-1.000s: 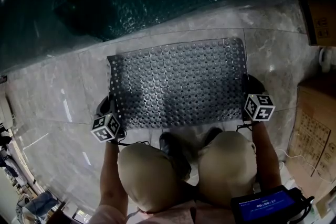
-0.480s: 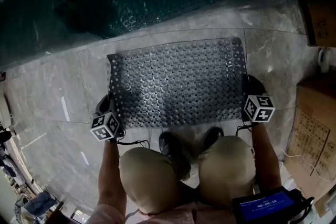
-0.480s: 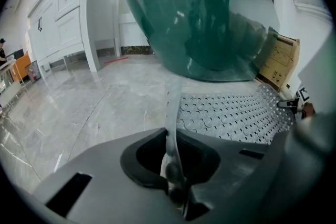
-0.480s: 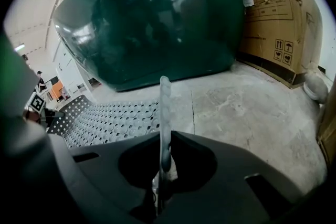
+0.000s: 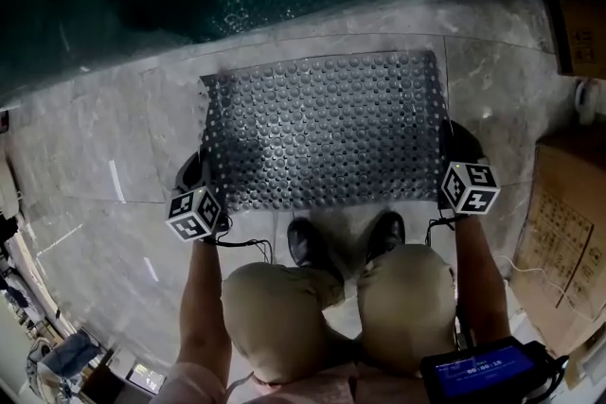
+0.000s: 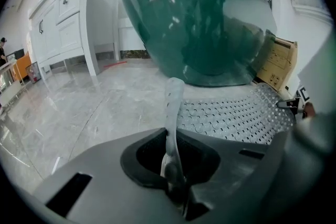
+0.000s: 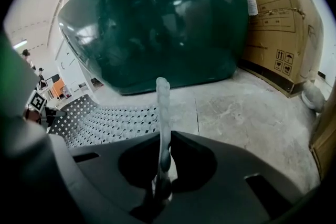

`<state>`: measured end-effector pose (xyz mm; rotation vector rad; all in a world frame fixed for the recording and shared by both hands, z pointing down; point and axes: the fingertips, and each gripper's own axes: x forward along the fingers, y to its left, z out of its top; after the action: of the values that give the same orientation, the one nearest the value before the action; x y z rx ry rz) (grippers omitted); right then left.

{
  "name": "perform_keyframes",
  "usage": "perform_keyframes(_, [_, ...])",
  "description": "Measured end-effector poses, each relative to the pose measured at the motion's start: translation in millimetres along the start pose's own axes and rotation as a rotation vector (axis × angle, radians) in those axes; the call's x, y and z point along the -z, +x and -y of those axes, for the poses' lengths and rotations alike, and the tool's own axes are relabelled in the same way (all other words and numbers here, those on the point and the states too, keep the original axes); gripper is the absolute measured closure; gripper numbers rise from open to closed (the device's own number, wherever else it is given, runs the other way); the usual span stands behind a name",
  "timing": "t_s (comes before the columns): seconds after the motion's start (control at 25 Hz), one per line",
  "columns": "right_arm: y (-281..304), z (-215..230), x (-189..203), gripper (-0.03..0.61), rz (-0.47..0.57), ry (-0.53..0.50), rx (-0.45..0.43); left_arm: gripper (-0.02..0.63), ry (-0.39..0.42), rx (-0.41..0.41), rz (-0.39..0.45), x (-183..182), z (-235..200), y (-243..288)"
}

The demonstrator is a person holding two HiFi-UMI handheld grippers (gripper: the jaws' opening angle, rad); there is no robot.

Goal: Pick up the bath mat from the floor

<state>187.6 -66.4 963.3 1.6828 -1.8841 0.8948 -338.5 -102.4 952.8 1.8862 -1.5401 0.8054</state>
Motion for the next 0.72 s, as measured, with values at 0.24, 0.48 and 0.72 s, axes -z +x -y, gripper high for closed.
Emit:
perform_keyframes(0.24, [-16.0,-19.8,-13.1,0.551,0.009,-0.005,-0.002,0.577,0.012,0.041,0.004,-12.4,20.4,-17.4])
perform_keyframes(0.48, [-25.0,-38.4,-24.4,0.551,0.01,-0.005,-0.015,0.577,0.02,0.068,0.001,-21.9,35.1,-31.1])
perform_keyframes(0.72, [-43.4,-57.7,-40.3,0.551,0.009,-0.03,-0.027,0.577,-0.008,0.097,0.005,-34.2,46.2,-47.5])
